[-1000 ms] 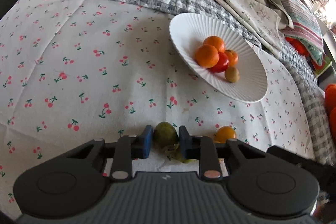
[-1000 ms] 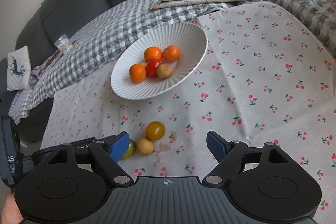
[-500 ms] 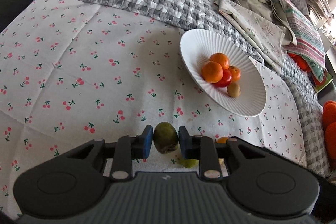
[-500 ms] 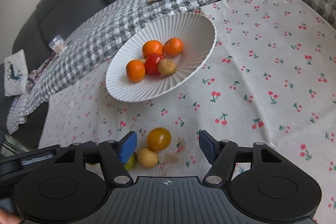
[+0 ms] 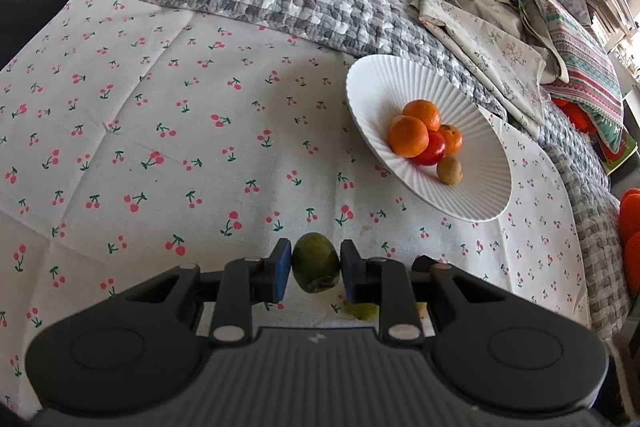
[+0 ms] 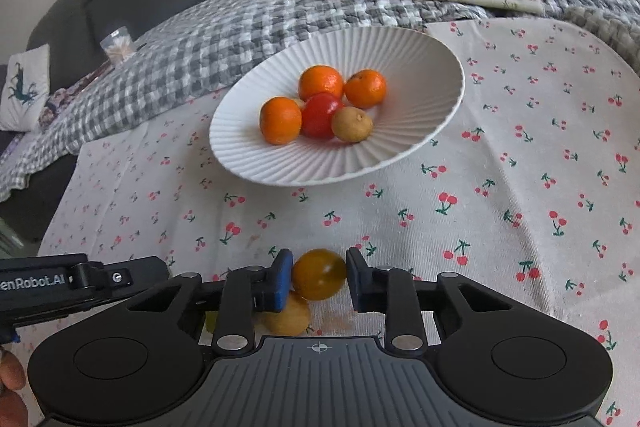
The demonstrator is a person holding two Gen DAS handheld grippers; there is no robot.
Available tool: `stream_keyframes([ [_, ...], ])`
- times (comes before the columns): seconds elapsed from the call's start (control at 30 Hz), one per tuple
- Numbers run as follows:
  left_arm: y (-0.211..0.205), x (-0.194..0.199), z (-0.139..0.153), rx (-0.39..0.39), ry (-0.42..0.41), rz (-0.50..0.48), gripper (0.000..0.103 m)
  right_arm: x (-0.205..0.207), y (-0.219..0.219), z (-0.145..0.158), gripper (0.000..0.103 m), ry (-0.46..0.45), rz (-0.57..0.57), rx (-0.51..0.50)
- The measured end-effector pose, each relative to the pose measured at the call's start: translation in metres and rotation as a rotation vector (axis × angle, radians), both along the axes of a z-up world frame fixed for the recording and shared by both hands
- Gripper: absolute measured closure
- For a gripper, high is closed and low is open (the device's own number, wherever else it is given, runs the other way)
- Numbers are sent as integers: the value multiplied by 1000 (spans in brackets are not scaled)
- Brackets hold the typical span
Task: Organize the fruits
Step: 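Grasp the dark green fruit with the left tool while the right tool grasps the yellow tomato, then carry the green fruit and yellow tomato into the white bowl and open both tools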
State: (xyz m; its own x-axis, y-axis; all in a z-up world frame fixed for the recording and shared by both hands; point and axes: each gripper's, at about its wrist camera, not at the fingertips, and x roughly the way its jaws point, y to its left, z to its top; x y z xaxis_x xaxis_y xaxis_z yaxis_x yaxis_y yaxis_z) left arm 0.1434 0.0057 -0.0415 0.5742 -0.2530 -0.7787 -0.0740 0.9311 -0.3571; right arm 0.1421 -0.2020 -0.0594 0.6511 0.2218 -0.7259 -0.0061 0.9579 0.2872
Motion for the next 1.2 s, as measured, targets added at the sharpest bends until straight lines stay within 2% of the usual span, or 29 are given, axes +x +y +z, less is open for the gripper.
stream_keyframes([
  [0.73, -2, -2, 13, -5, -46, -16, 78, -22, -25, 40, 76, -47, -8, 131],
  [1.2, -21, 3, 25, 2, -111, -88, 78, -31, -60, 65, 76, -113, -52, 169],
])
